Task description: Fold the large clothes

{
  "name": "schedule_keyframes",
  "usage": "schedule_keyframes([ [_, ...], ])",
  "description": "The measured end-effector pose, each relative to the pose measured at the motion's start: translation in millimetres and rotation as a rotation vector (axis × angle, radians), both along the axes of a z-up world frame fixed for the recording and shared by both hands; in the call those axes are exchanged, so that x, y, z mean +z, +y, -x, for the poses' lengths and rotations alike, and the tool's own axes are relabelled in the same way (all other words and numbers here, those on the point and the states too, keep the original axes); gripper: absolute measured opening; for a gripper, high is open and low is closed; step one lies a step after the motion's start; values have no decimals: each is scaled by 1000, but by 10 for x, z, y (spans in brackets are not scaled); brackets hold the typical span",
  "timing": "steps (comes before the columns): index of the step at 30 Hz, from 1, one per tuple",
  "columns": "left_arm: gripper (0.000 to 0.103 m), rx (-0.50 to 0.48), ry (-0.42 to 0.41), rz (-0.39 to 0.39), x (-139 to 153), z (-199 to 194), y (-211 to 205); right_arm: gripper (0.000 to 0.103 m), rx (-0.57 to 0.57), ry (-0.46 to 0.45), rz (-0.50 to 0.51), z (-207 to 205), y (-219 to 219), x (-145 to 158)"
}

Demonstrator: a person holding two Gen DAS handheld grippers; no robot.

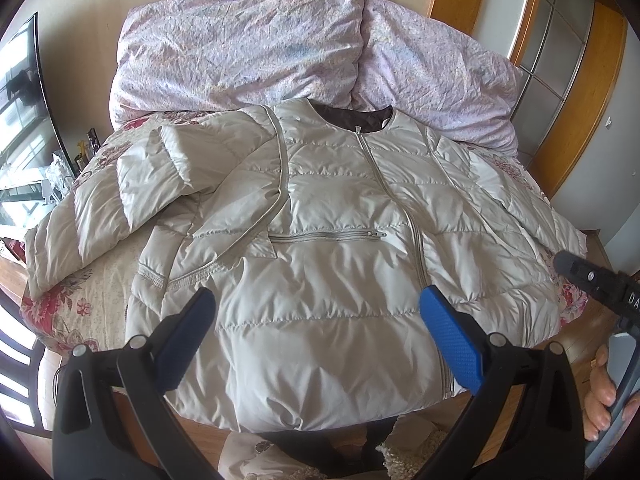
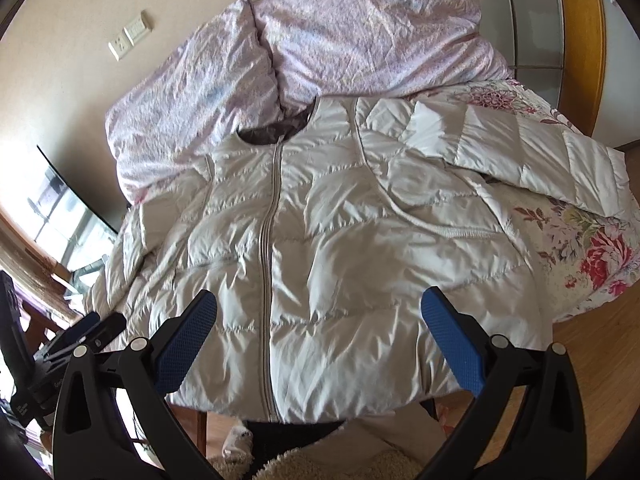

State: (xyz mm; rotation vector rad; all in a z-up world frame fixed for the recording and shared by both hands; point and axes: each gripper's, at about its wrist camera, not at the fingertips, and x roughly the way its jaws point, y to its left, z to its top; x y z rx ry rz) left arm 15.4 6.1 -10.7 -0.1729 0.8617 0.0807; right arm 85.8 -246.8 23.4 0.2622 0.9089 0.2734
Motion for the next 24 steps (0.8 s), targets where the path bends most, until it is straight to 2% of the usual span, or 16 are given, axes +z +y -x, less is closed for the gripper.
schedule_keyframes([
  [4,101,11,5,-18,-61,-80,20,102,-69,-49,-89,-113,-277,-124],
  [7,101,14,16,-17,-118,-148,57,102,-164,-39,-79,-256,-552,-245],
  [9,101,17,31,-10,-172,-218,101,102,-257,-14,-73,-370,-821,-348],
  [12,101,23,50,0,-258,-306,156,102,-415,23,-129,-472,-1322,-506],
  [15,101,18,73,19,-352,-412,207,99,-575,49,-223,-506,-1894,-691],
  [18,101,2,93,41,-439,-519,225,95,-685,72,-315,-544,-2340,-874],
  [24,101,-58,103,114,-556,-660,225,79,-847,104,-519,-578,-3018,-1235],
])
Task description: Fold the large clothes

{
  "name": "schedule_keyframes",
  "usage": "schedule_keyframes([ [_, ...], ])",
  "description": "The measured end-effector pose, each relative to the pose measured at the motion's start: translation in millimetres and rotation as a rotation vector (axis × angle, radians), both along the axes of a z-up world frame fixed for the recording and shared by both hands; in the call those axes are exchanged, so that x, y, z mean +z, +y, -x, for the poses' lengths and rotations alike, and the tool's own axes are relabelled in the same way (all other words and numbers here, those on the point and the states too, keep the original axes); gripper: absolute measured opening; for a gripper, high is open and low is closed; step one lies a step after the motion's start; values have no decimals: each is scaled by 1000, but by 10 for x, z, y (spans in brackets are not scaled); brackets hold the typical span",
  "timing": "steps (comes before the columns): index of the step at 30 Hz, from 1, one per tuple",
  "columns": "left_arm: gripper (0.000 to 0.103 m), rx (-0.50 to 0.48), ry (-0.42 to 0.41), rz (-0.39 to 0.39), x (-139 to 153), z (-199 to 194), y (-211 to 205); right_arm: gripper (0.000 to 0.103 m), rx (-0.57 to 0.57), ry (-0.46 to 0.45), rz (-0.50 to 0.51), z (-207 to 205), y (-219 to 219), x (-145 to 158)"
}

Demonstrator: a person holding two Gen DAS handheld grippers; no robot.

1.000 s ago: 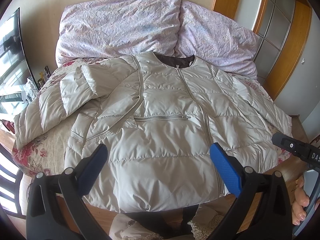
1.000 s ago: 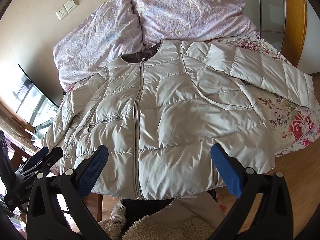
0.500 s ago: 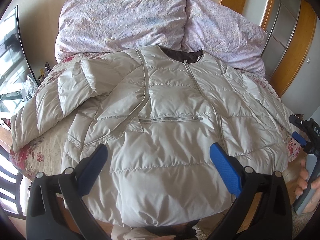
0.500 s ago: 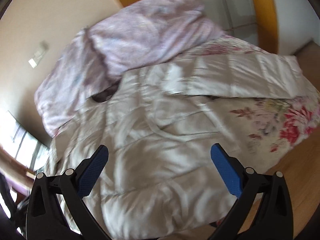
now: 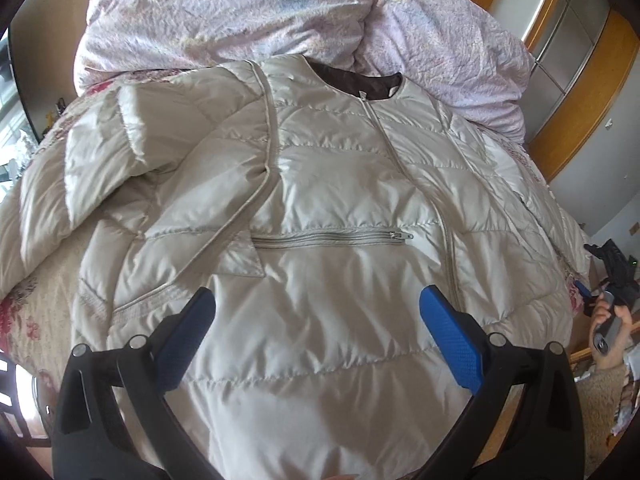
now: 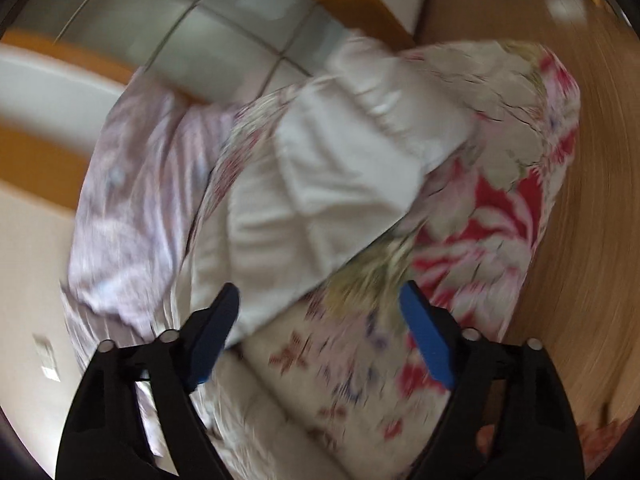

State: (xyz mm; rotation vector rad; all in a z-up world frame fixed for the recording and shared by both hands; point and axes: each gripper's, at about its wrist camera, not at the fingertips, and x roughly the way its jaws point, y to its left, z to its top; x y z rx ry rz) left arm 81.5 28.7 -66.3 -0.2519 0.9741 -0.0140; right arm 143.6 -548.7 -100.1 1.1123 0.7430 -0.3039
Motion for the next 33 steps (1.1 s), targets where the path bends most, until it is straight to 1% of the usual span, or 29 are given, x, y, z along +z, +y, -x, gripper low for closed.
schedule_keyframes([
  [1,101,-7,4,8,-10,-21,-6,76,-28,-7,-39,9,-85,-69],
  [2,101,-16,8,21,-25,-46,-11,71,-45,-29,-56,14,-136,-97],
  [3,101,-27,13,36,-43,-67,-14,68,-64,-36,-63,30,-184,-116],
  [7,101,-58,28,76,-104,-140,-30,60,-125,-56,-53,58,-320,-171],
  [9,101,-67,24,83,-121,-169,-44,52,-151,-57,-44,30,-380,-194],
  [10,101,-70,23,85,-131,-177,-48,50,-163,-59,-38,22,-418,-207],
  [11,101,-74,21,89,-136,-182,-47,44,-170,-55,-27,-2,-460,-217],
  [12,101,-77,19,90,-137,-184,-40,33,-177,-39,-11,-15,-484,-230],
  [14,101,-76,15,92,-135,-183,-16,21,-183,-4,14,-62,-498,-239],
  [16,101,-66,12,88,-137,-182,23,17,-170,23,62,-114,-486,-196],
  [18,101,-44,7,81,-137,-175,88,10,-153,40,155,-218,-406,-54],
  [20,101,-23,-2,85,-133,-160,161,8,-135,31,275,-297,-284,172],
  [22,101,2,-15,91,-120,-147,237,8,-89,-10,416,-396,-71,521],
  [23,101,16,-23,93,-110,-135,277,7,-69,-27,445,-441,-10,622],
  [26,101,62,-61,89,-75,-84,393,7,72,-146,547,-619,473,1130],
  [28,101,113,-93,78,-52,-37,472,7,165,-211,593,-705,821,1371],
  [29,101,135,-107,79,-42,-9,510,7,240,-258,612,-757,1091,1514],
  [32,101,173,-136,80,-11,46,617,7,410,-346,636,-870,1728,1734],
  [33,101,183,-145,71,3,67,647,7,480,-380,643,-939,2019,1794],
])
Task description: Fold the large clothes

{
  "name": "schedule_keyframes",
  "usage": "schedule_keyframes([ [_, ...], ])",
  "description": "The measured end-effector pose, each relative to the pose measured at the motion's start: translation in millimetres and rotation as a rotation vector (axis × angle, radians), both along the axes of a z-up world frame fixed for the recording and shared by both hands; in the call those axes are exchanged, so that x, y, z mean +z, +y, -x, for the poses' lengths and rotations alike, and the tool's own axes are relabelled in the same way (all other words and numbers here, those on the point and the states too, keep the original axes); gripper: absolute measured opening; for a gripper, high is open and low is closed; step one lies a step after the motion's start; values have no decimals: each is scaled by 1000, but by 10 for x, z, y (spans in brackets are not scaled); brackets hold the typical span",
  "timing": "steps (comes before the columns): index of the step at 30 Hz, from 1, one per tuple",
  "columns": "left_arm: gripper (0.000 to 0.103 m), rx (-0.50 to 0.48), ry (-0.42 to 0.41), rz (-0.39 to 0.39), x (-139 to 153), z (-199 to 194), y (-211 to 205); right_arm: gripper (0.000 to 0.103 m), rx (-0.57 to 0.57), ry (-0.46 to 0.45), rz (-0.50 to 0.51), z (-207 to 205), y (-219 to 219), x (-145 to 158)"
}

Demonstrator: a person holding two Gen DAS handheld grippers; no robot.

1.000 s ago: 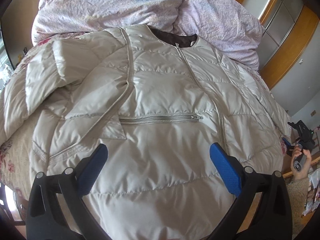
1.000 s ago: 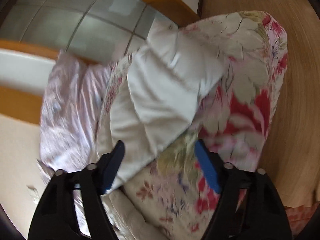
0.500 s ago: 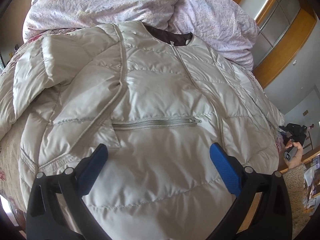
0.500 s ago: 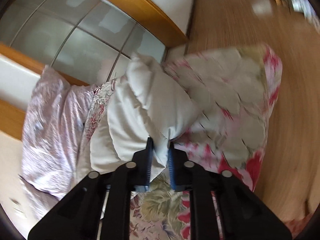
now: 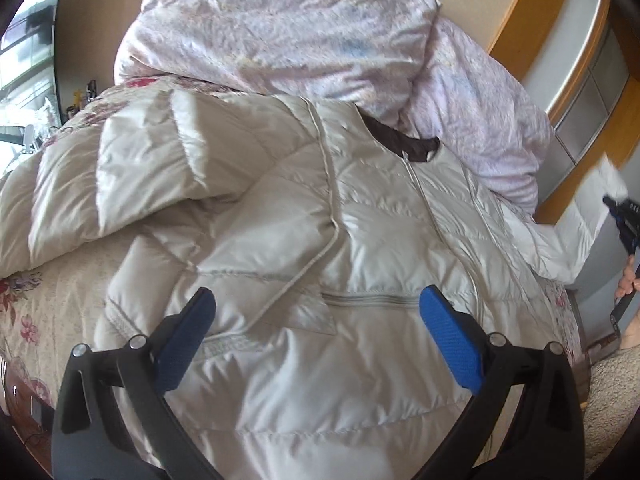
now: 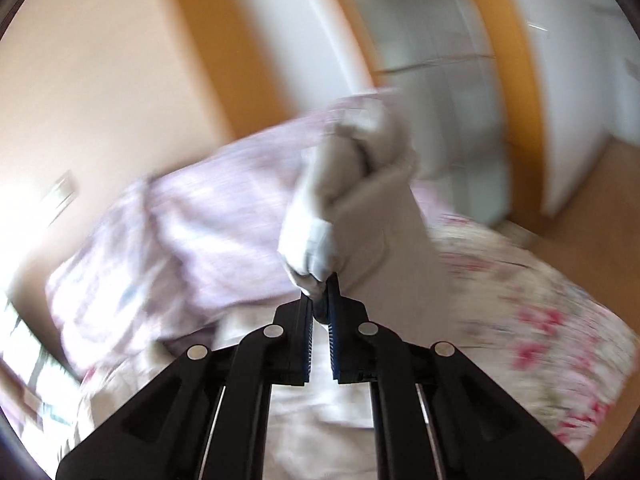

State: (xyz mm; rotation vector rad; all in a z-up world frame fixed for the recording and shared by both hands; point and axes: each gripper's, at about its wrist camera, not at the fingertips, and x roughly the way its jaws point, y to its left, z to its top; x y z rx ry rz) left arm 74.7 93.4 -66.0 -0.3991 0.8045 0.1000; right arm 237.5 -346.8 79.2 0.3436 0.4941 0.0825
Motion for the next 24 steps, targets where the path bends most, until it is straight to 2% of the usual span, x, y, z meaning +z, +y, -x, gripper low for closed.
schedule_keyframes([
  [2,101,15,-12,-9,28,37,46,7,137,-9,6,-107,510,48],
  [5,101,34,-30,-2,58,99,114,7,286,18,-28,-231,1041,15],
  [8,101,53,-46,1,77,170,176,7,422,82,-36,-336,1631,-175],
  [13,101,73,-64,-15,104,249,240,7,516,206,63,-408,2368,-749],
  [16,101,75,-75,-22,119,287,262,7,538,321,137,-418,2681,-1221],
  [18,101,79,-80,-29,124,306,274,9,549,380,204,-416,2804,-1484],
  [20,101,86,-83,-32,121,336,299,11,556,428,324,-315,2894,-1666],
  [22,101,99,-86,-46,117,357,318,17,577,411,415,-194,2947,-1657],
  [23,101,107,-85,-57,114,362,329,27,593,414,437,-147,2944,-1610],
  [24,101,113,-81,-64,109,363,344,49,609,419,425,-122,2915,-1556],
])
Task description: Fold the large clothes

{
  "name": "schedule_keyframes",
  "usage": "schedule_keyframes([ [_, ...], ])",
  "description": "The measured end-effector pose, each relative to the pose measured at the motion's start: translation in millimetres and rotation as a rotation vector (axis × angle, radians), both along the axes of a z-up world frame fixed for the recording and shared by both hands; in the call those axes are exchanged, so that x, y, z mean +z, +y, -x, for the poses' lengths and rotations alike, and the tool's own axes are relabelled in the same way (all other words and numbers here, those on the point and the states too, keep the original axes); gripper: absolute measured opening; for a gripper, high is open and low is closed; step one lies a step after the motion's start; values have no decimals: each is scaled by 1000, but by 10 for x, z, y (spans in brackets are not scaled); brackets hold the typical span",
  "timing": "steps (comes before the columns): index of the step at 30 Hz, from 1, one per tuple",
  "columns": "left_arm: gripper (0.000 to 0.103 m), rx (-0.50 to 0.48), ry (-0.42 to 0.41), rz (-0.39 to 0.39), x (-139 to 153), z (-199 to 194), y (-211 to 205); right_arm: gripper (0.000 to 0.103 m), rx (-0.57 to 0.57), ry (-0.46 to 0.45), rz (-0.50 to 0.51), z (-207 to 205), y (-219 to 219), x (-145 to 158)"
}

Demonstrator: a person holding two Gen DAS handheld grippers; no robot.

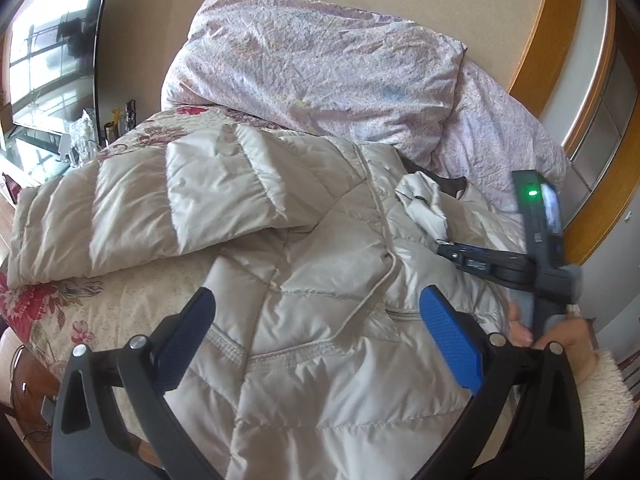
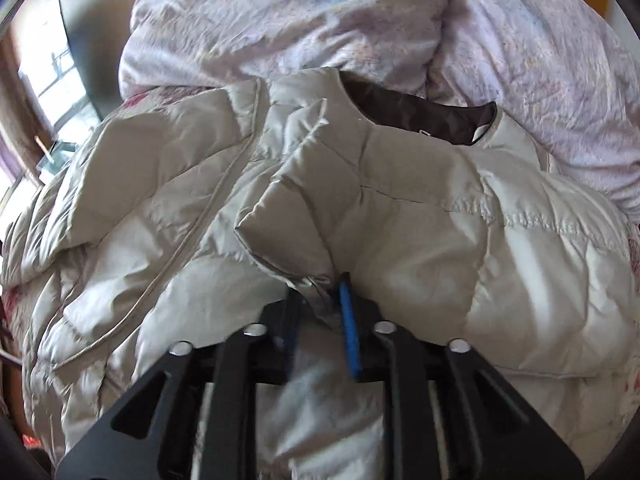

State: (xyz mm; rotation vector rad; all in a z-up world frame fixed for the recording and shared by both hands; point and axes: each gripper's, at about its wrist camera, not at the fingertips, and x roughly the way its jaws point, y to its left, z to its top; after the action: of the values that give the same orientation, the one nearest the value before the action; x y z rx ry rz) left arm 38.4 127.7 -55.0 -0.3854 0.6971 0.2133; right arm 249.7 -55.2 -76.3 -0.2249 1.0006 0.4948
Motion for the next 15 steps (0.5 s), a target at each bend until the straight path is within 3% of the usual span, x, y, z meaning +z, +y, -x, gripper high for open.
schedule_keyframes([
  [2,101,1,-1,11,-6,6,44,67,-1,17,-112,30,-159,167],
  [6,101,3,-13,60,-12,51,169,67,-115,-83,-172,-108,-401,420],
  [10,101,34,-17,71,3,104,313,66,-276,-129,-74,-403,-492,309],
  [13,101,64,-7,113,-23,136,462,69,-279,-30,14,-602,-321,-95],
  [15,101,95,7,155,-70,161,610,70,-275,-75,112,-581,-173,-306],
])
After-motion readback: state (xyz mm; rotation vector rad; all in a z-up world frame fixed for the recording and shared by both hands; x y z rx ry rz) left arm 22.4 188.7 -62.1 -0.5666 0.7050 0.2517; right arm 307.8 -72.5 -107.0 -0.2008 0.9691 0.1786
